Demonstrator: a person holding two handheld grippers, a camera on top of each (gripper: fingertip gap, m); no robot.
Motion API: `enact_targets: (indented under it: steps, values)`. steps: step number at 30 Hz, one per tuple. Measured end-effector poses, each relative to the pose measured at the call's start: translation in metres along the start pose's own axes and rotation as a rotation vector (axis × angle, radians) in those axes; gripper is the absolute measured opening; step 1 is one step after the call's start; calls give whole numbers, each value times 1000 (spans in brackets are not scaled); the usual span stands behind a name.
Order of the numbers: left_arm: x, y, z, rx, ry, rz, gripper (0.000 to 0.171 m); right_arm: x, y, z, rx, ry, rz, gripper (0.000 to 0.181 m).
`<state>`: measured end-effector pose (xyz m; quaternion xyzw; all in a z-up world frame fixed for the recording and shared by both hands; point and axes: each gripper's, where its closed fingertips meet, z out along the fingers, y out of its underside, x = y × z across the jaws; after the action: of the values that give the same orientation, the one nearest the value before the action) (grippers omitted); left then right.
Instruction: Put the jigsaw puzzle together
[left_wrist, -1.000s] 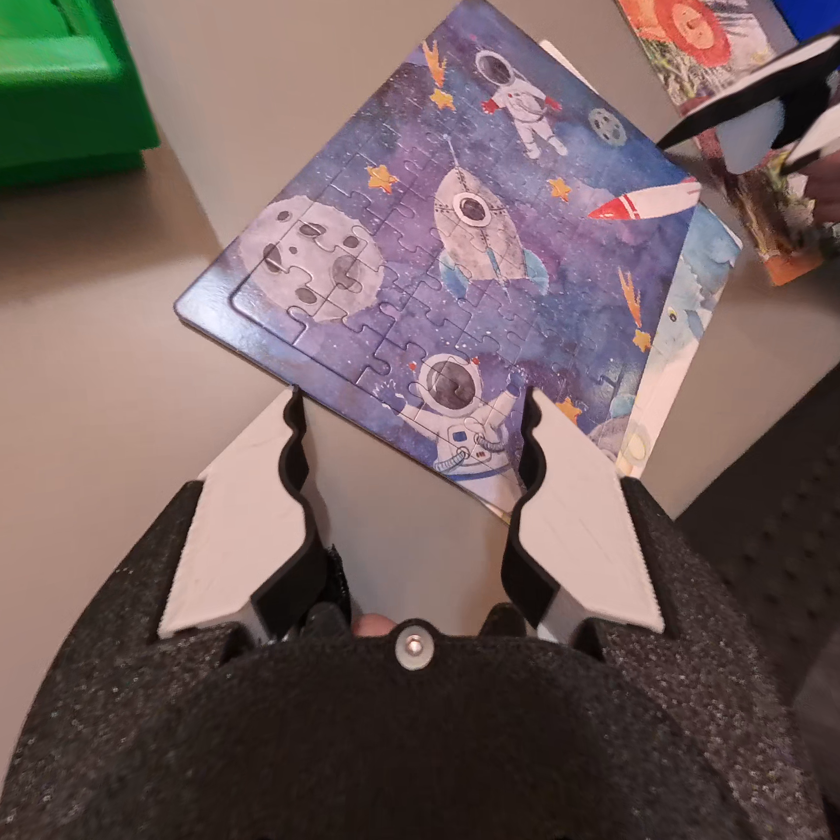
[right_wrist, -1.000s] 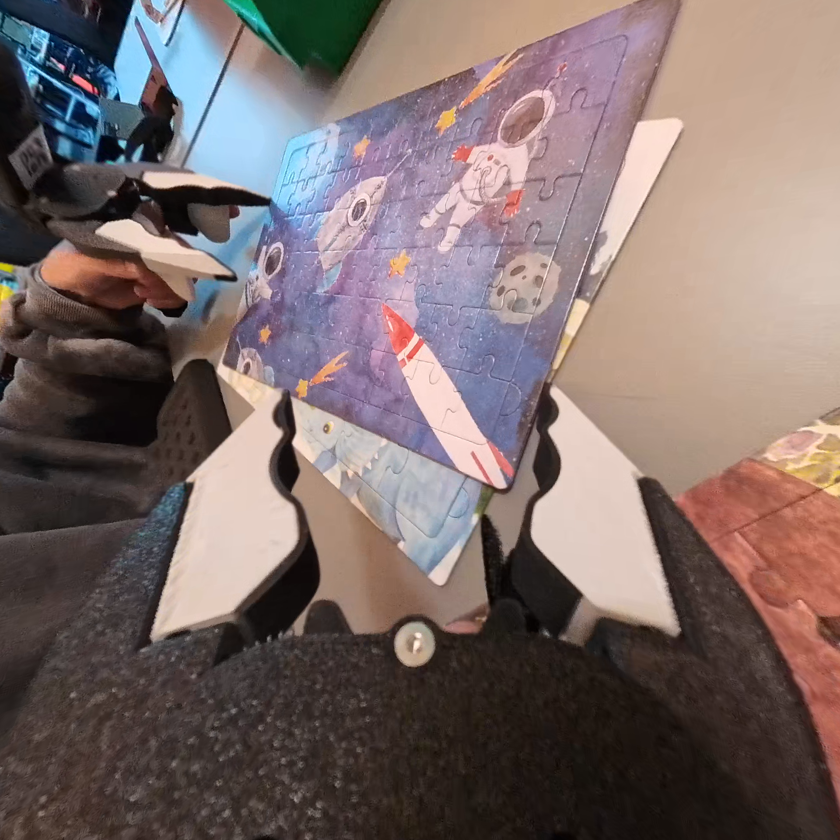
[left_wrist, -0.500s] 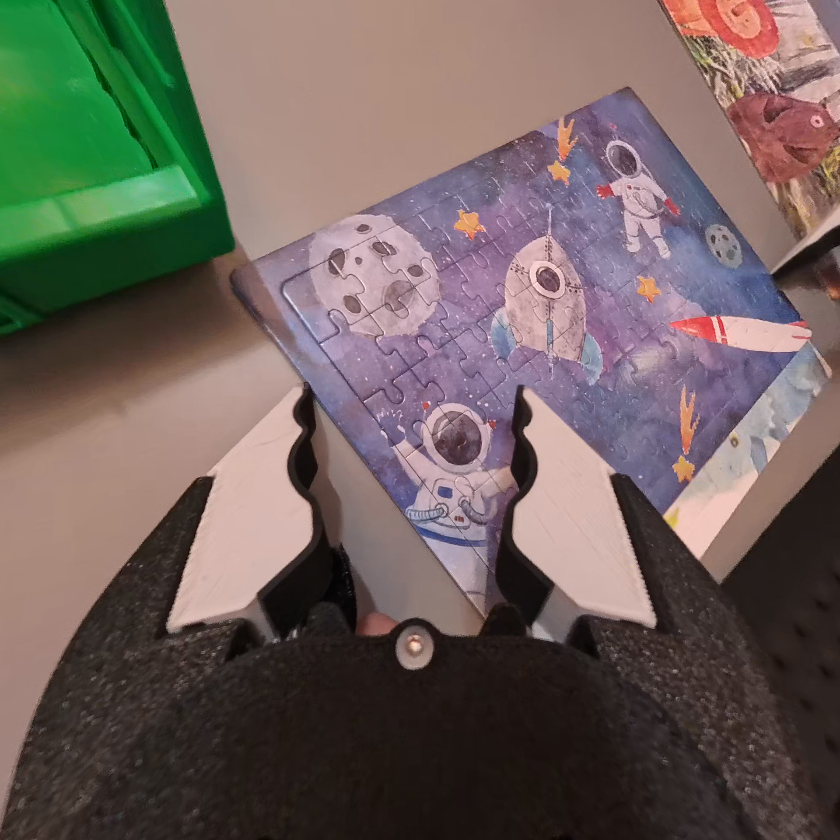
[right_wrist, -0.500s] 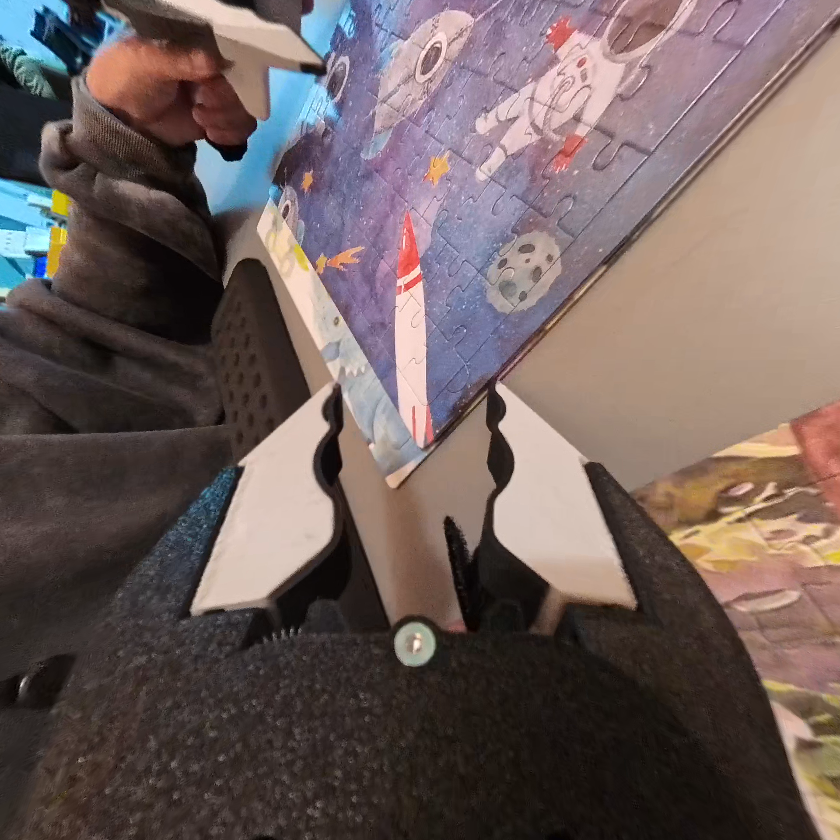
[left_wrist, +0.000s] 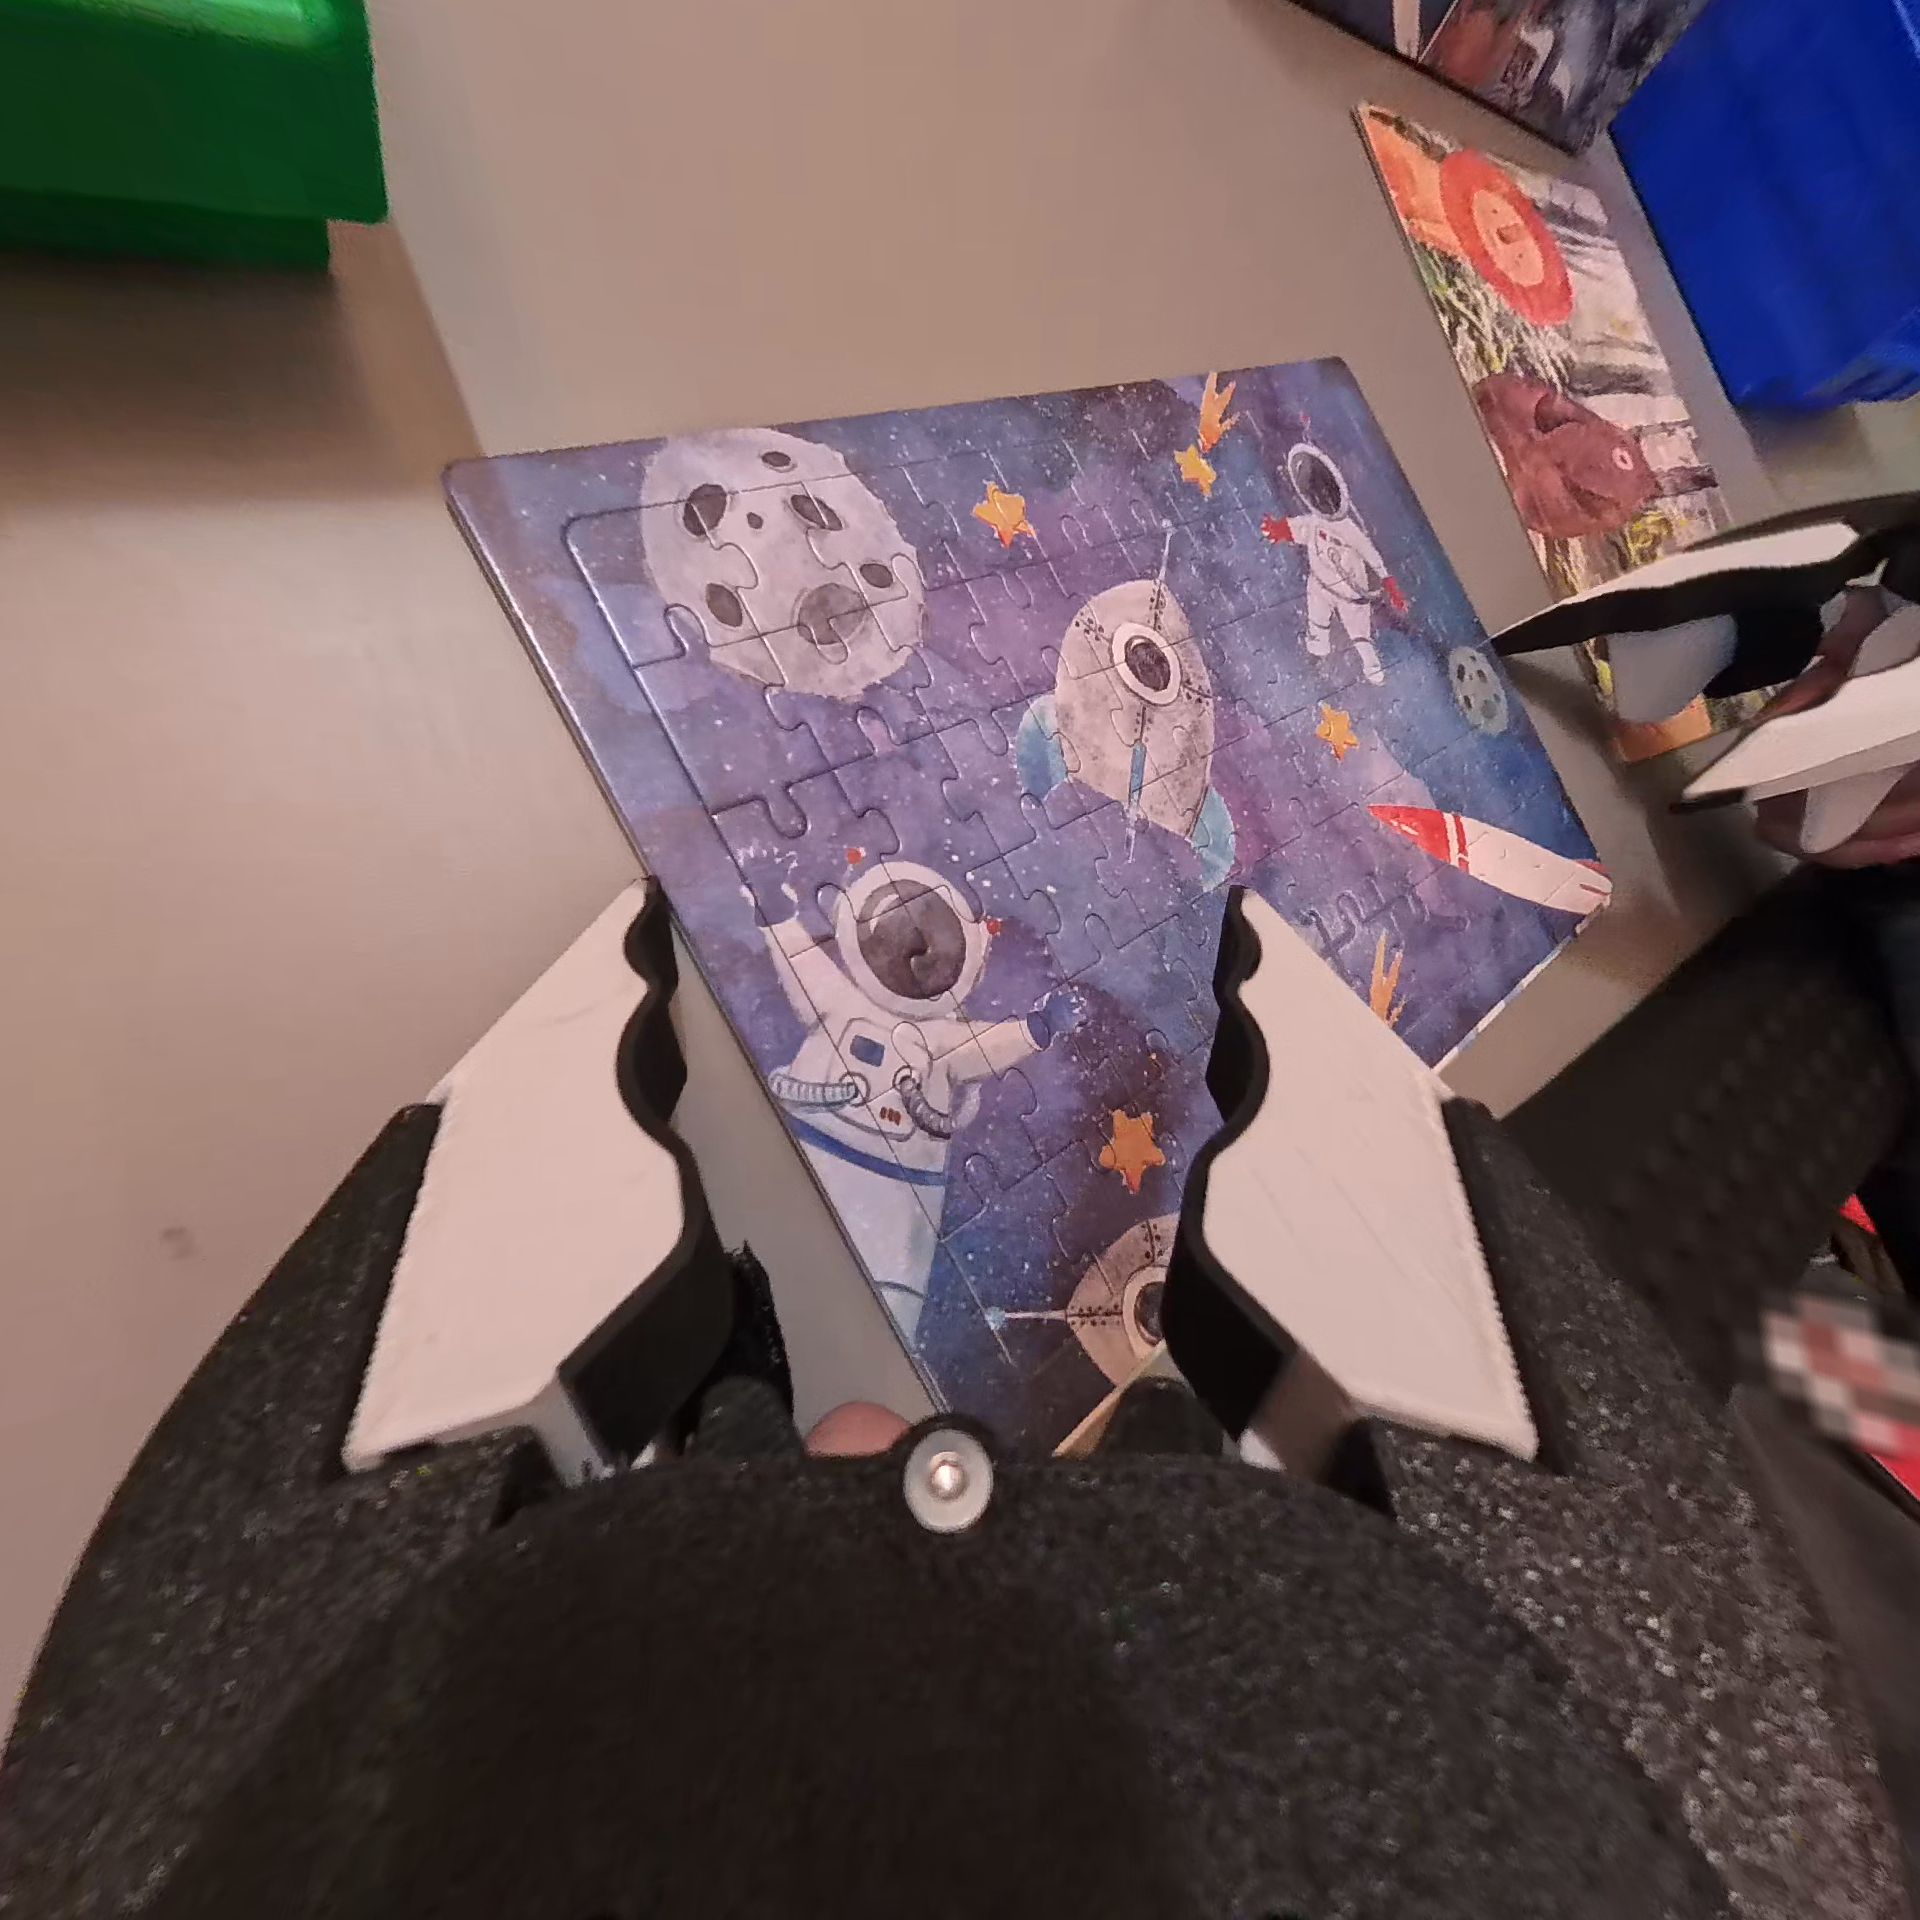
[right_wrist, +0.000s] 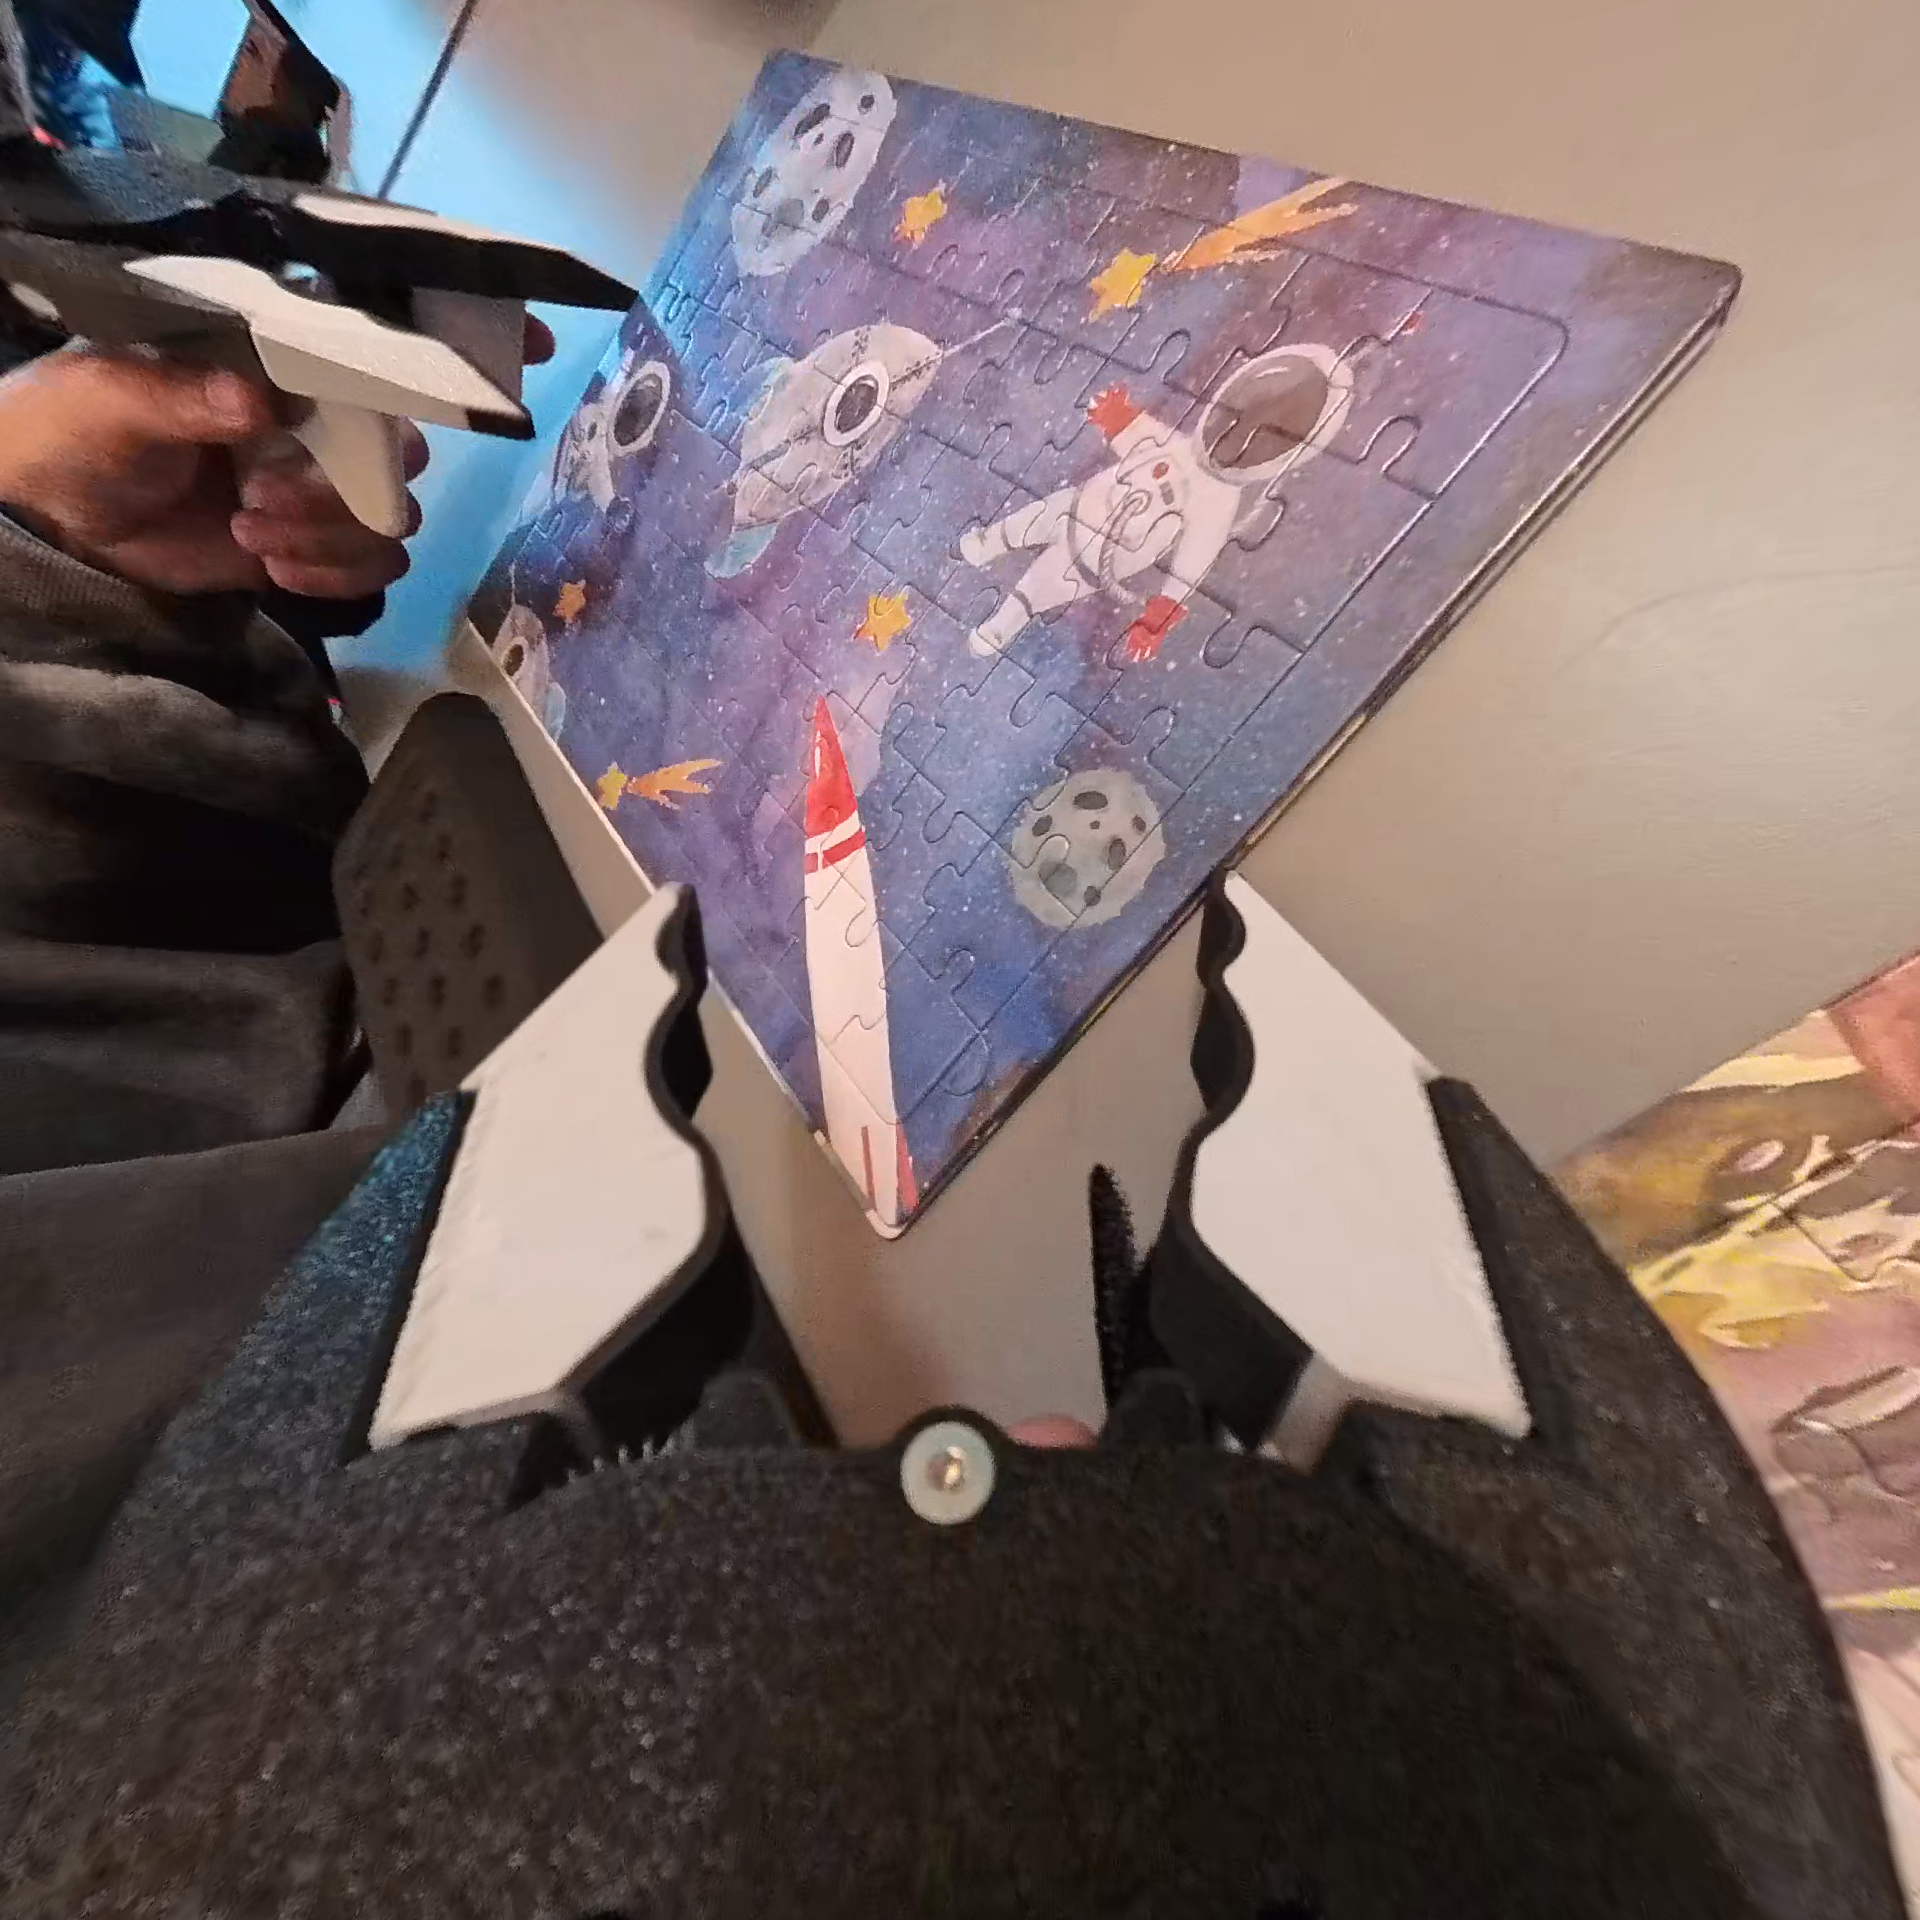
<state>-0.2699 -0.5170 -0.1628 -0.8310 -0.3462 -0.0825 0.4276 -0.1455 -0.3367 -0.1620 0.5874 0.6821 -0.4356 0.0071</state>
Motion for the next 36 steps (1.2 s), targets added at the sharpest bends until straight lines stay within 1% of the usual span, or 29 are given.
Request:
enact_targets:
  steps: [2,4,7,9,13,15,16,18,20,21,22,24,26,28,29,30,32,34,36]
  values:
    - [-2,0,-3,3,21,-17,101,-1,-1,0,13,-20,30,93]
    - [-7,-1,-7,5,28,-34,94,-2,-3,1,15,-37,53,88]
    - [-12,1,-11,-5,21,-37,94,-7,-4,6,-11,-46,36,88]
    - [-16,4,-15,-21,-5,-14,95,-12,-4,10,-29,-65,28,88]
    - [-37,10,-29,-34,-103,-3,93,-32,-2,24,-51,-166,22,77]
    - [-43,12,-34,-32,-128,-19,92,-30,-5,29,-31,-150,3,70]
    - [-45,12,-35,-36,-134,-26,89,-28,-5,30,-27,-143,-12,67]
    - [-50,12,-35,-59,-168,-28,81,-31,-4,29,-21,-166,-26,71]
    - [-47,5,-35,-74,-188,-58,80,-32,-5,18,-29,-176,-35,67]
    - [-42,-4,-36,-59,-198,-72,75,-31,-9,1,-25,-168,-45,69]
    - [-34,-19,-38,-25,-215,-68,74,-28,-17,-24,13,-154,-75,69]
    - [-8,-56,-37,38,-249,13,71,-1,-38,-93,120,-64,-149,66]
    - [24,-94,-27,61,-301,156,69,49,-59,-174,251,45,-193,62]
    - [56,-125,-8,60,-346,257,66,110,-74,-255,418,129,-187,55]
    - [73,-136,5,59,-348,279,64,137,-75,-289,495,130,-158,54]
    - [90,-143,19,55,-335,288,59,157,-72,-317,574,101,-117,53]
    - [119,-147,49,28,-308,291,55,180,-60,-359,704,26,-81,51]
    - [139,-148,78,-1,-298,306,52,208,-43,-381,770,87,-89,50]
    - [156,-147,106,-39,-281,318,52,234,-26,-389,755,171,-47,51]
